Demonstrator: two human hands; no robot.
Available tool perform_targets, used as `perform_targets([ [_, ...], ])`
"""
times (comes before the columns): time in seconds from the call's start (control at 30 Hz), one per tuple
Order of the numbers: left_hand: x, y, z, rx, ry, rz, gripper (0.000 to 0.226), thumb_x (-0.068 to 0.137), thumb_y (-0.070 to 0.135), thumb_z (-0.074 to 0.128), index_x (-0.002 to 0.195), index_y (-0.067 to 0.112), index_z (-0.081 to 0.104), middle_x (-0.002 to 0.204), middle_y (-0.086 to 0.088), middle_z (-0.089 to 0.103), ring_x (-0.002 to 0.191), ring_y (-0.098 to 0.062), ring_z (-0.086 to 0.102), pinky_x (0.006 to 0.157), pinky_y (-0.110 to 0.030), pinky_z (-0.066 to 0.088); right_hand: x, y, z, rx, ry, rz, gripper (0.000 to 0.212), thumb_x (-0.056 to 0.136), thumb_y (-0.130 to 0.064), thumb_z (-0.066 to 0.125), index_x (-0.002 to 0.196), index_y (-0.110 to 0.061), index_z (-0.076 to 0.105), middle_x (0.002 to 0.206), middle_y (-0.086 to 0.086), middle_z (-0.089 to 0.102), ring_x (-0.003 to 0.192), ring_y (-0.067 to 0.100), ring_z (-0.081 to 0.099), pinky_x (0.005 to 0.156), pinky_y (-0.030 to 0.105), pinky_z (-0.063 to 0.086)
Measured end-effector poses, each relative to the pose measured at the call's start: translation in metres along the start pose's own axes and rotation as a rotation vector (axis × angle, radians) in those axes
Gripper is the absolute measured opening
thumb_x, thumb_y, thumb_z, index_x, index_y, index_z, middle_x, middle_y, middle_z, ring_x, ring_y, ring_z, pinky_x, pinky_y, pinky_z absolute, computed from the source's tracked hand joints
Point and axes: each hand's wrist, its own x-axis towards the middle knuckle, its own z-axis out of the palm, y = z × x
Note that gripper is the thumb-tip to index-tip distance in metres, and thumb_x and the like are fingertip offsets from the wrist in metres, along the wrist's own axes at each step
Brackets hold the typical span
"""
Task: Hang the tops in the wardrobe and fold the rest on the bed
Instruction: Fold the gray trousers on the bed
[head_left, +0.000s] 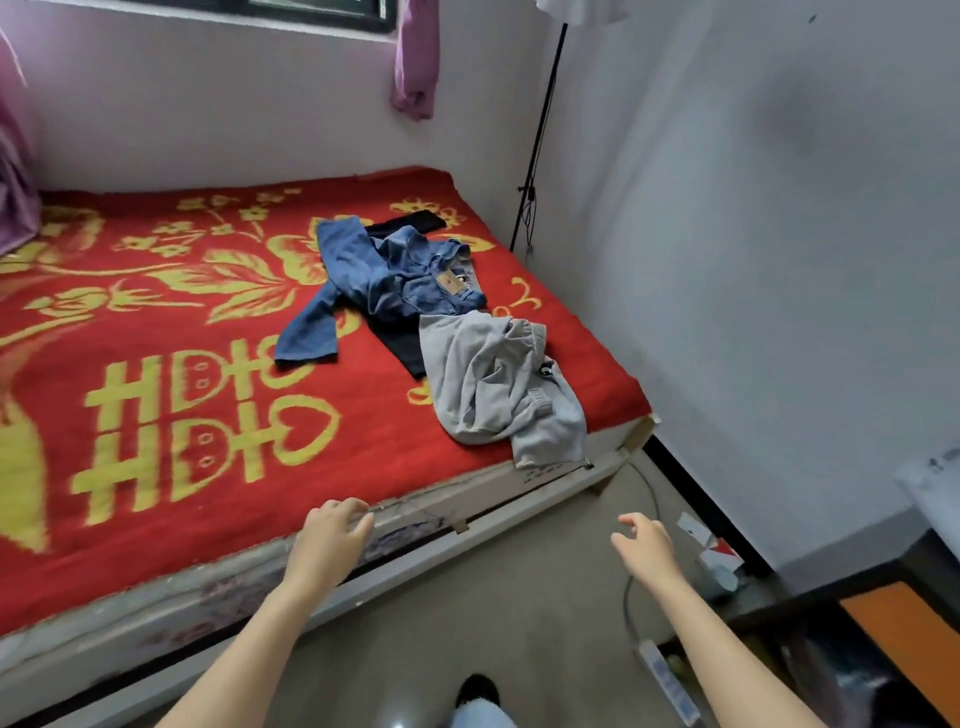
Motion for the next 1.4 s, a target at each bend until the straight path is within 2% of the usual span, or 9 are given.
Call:
perform_targets([
  [0.13, 0.036, 0.068, 0.036, -0.001, 0.018, 0.034, 0.027, 0.096, 0.029, 0.048, 0.116, 0.016, 0.062, 0.117, -0.004, 0.059, 0.109, -0.019, 0.050, 0.088, -0.032, 0.042, 0.061, -0.002, -0.023, 0.009, -0.018, -0.024, 0.035, 0.093, -0.014, 0.048, 0.127, -0.007, 0.049, 0.129, 0.016, 0.043, 0.087, 0.021, 0.046, 0.073, 0.024, 0.034],
  [0.3, 0.071, 0.119, 0.069, 0.070, -0.039, 0.051, 0.029, 0.096, 0.031, 0.047, 0.118, 0.019, 0.061, 0.119, -0.002, 0.056, 0.114, -0.020, 0.047, 0.091, -0.034, 0.042, 0.120, -0.016, -0.036, 0.019, -0.066, -0.065, 0.034, 0.092, -0.013, 0.050, 0.125, -0.007, 0.052, 0.126, 0.016, 0.044, 0.108, 0.027, 0.051, 0.077, 0.023, 0.036],
  [0.43, 0.097, 0.121, 0.089, 0.096, -0.094, -0.028, 0.029, 0.096, 0.031, 0.046, 0.118, 0.018, 0.061, 0.119, -0.004, 0.057, 0.113, -0.021, 0.048, 0.090, -0.035, 0.043, 0.153, -0.021, -0.029, 0.011, -0.137, -0.077, 0.035, 0.090, -0.012, 0.052, 0.124, -0.007, 0.053, 0.127, 0.017, 0.044, 0.116, 0.029, 0.047, 0.092, 0.026, 0.037],
  [0.6, 0.142, 0.118, 0.103, 0.093, -0.096, -0.114, 0.028, 0.096, 0.032, 0.048, 0.116, 0.019, 0.062, 0.115, -0.002, 0.059, 0.107, -0.019, 0.052, 0.087, -0.033, 0.044, 0.207, -0.041, -0.023, -0.028, -0.209, -0.078, 0.037, 0.090, -0.014, 0.052, 0.126, -0.007, 0.051, 0.128, 0.017, 0.044, 0.118, 0.030, 0.046, 0.099, 0.028, 0.035],
  [0.8, 0.232, 0.132, 0.121, 0.008, -0.113, -0.195, 0.028, 0.096, 0.032, 0.046, 0.113, 0.017, 0.062, 0.112, -0.005, 0.062, 0.105, -0.022, 0.053, 0.084, -0.034, 0.042, 0.281, -0.074, -0.026, -0.079, -0.248, -0.085, 0.036, 0.092, -0.015, 0.049, 0.128, -0.010, 0.049, 0.128, 0.013, 0.043, 0.115, 0.026, 0.049, 0.095, 0.028, 0.039],
  [1.0, 0.331, 0.174, 0.133, -0.215, -0.157, -0.274, 0.019, 0.095, 0.024, 0.048, 0.099, 0.014, 0.064, 0.096, -0.004, 0.065, 0.085, -0.017, 0.055, 0.069, -0.029, 0.036, 0.361, -0.109, -0.036, -0.169, -0.254, -0.056, 0.035, 0.092, -0.016, 0.047, 0.126, -0.011, 0.050, 0.126, 0.012, 0.042, 0.112, 0.027, 0.049, 0.090, 0.028, 0.042],
  [1.17, 0.381, 0.187, 0.143, -0.245, -0.219, -0.345, 0.020, 0.094, 0.019, 0.045, 0.077, 0.012, 0.052, 0.073, -0.008, 0.055, 0.067, -0.018, 0.048, 0.061, -0.031, 0.033, 0.396, -0.117, -0.027, -0.213, -0.302, -0.027, 0.037, 0.092, -0.017, 0.047, 0.129, -0.012, 0.049, 0.128, 0.012, 0.043, 0.114, 0.028, 0.048, 0.091, 0.028, 0.041],
  [1.33, 0.400, 0.187, 0.159, -0.275, -0.263, -0.457, 0.017, 0.095, 0.019, 0.046, 0.096, 0.012, 0.062, 0.089, -0.004, 0.063, 0.084, -0.017, 0.056, 0.069, -0.029, 0.039, 0.417, -0.112, -0.010, -0.263, -0.431, 0.024, 0.037, 0.093, -0.017, 0.046, 0.130, -0.011, 0.046, 0.133, 0.012, 0.039, 0.118, 0.026, 0.046, 0.093, 0.027, 0.041],
  [1.4, 0.403, 0.186, 0.164, -0.271, -0.268, -0.493, 0.018, 0.095, 0.018, 0.045, 0.101, 0.012, 0.061, 0.091, -0.001, 0.062, 0.081, -0.013, 0.055, 0.065, -0.026, 0.038, 0.431, -0.115, -0.004, -0.287, -0.468, 0.032, 0.039, 0.093, -0.018, 0.046, 0.132, -0.012, 0.045, 0.134, 0.012, 0.039, 0.120, 0.026, 0.046, 0.093, 0.026, 0.040],
])
